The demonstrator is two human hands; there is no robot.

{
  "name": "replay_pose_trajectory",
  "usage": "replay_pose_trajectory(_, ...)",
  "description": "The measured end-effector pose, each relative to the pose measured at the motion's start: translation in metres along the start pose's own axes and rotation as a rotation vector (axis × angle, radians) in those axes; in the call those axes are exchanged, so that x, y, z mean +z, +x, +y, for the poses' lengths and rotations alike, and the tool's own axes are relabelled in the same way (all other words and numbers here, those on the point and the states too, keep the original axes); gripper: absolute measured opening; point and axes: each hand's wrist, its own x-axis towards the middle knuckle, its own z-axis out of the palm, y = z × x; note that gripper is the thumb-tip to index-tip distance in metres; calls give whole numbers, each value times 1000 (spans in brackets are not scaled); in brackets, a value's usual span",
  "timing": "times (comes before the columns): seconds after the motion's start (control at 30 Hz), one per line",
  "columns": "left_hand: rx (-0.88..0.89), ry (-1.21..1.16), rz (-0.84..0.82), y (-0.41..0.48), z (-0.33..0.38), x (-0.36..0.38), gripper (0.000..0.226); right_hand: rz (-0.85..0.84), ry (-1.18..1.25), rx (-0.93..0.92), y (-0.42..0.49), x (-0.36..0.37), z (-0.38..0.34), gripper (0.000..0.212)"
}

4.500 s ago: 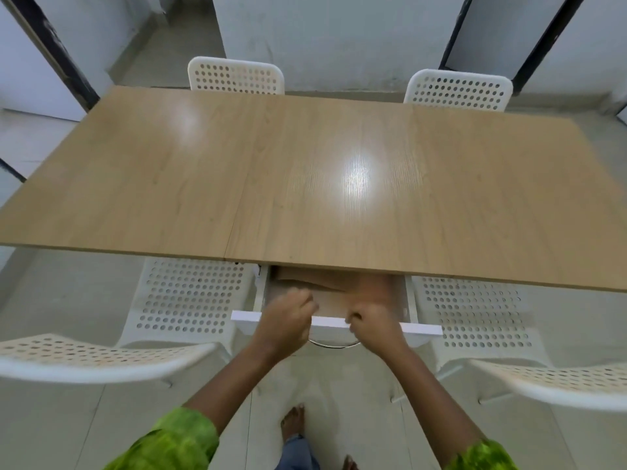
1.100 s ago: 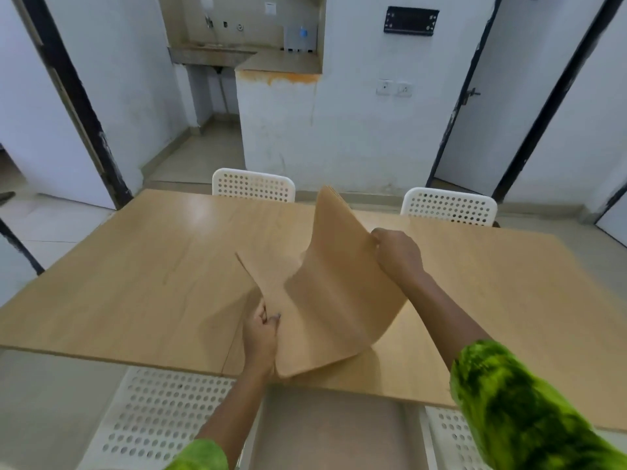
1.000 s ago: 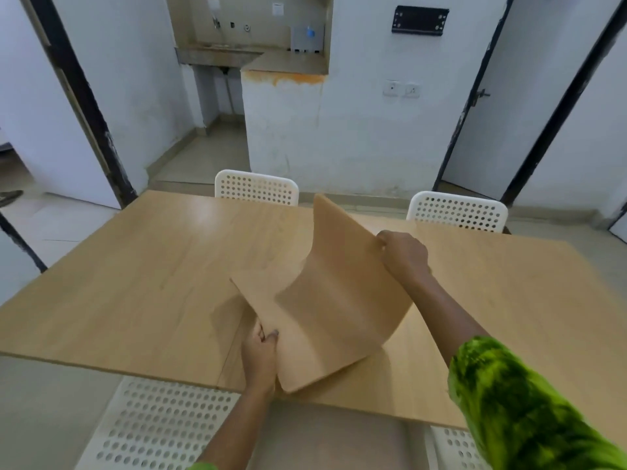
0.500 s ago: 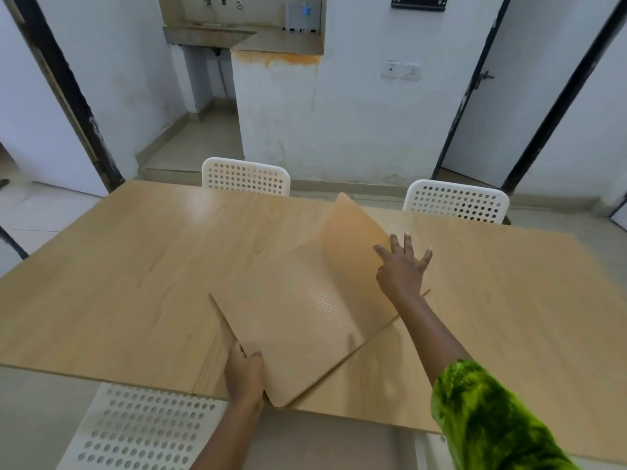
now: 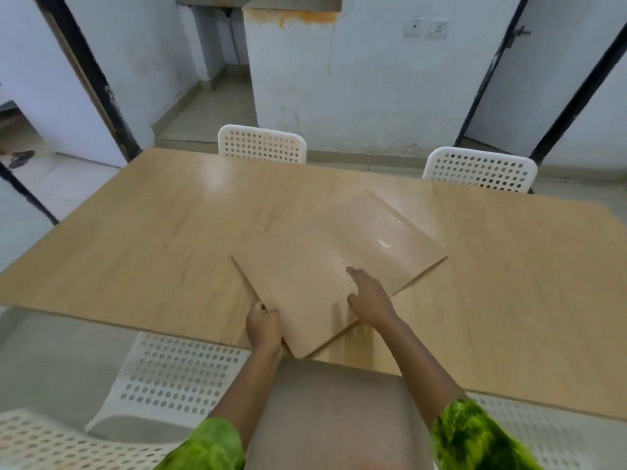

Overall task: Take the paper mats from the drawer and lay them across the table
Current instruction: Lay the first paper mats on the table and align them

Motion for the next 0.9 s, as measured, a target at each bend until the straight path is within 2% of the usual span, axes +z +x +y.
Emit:
replay_pose_trajectory(0.1, -29, -101, -67, 0, 11, 17, 31, -47, 12, -38, -7, 10, 3, 57)
replay_pose_trajectory(0.23, -168, -284, -144, -2, 14, 12, 24, -102, -168, -99, -29, 37, -9, 57)
replay_pose_trajectory(0.47, -362, -471, -329, -10, 24, -6, 18, -26, -389, -130, -49, 68, -28, 59)
replay_pose_trajectory(0.57, -395, -519, -359, -7, 23, -8, 15, -53, -345, -144, -43, 67, -26, 47)
replay_pose_trajectory(0.67, -401, -561, -381, -5, 22, -10, 16, -118, -166, -129, -37, 50, -24, 28)
replay_pose_trajectory(0.77, -394, -568, -395, -5, 21, -11, 19, -135, -12, -59, -35, 41, -21, 28)
replay_pose_trajectory(0.9, -380, -556, -405, -8, 16, -11, 21, -86, 56, 5, -33, 47, -21, 32)
